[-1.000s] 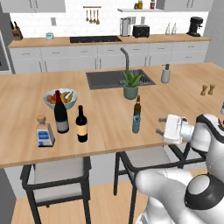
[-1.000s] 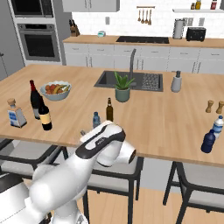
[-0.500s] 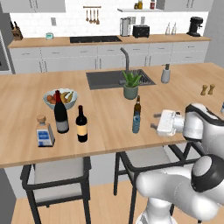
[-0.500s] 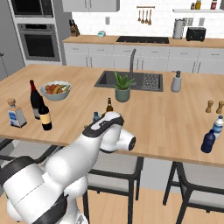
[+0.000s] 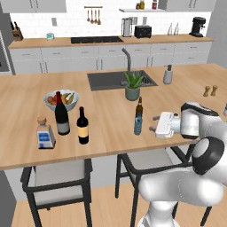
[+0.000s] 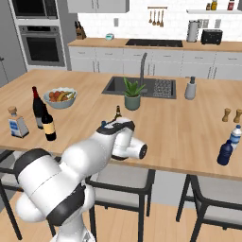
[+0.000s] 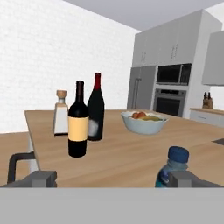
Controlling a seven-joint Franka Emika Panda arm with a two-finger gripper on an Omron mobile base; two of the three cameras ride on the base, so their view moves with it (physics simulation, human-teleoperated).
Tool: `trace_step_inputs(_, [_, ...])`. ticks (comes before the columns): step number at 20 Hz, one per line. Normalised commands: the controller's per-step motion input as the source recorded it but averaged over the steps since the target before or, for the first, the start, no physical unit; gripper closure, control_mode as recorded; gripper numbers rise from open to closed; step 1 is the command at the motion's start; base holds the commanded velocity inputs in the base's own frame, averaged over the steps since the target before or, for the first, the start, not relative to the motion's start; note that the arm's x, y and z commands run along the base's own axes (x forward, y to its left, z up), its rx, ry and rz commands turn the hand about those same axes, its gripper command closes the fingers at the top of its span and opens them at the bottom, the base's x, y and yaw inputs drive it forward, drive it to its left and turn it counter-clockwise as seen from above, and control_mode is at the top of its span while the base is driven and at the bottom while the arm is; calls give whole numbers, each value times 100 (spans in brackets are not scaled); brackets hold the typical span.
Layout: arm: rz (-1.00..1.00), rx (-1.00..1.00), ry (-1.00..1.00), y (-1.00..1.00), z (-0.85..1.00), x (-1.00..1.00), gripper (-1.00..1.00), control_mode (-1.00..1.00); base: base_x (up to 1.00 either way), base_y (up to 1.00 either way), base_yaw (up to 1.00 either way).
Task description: Move the plastic bottles in the middle to the plastics group, and the glass bottles in the middle to the glass group.
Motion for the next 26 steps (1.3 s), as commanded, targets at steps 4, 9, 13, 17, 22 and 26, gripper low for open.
trace_step_inputs(4, [0,-1,2,0,-26,39,-100,-100,0,0,0])
trace_step_inputs(9, [0,0,0,7,-16,24,-100,-100,0,0,0])
trace_step_inputs(13, [0,0,0,7,-8,30,-100,-100,0,0,0])
trace_step_inputs(17, [0,0,0,10,-7,31,-100,-100,0,0,0])
trace_step_inputs(22, [0,0,0,3,-12,22,-100,-100,0,0,0])
trace_step_inputs(26, [0,0,0,3,-16,27,-100,-100,0,0,0])
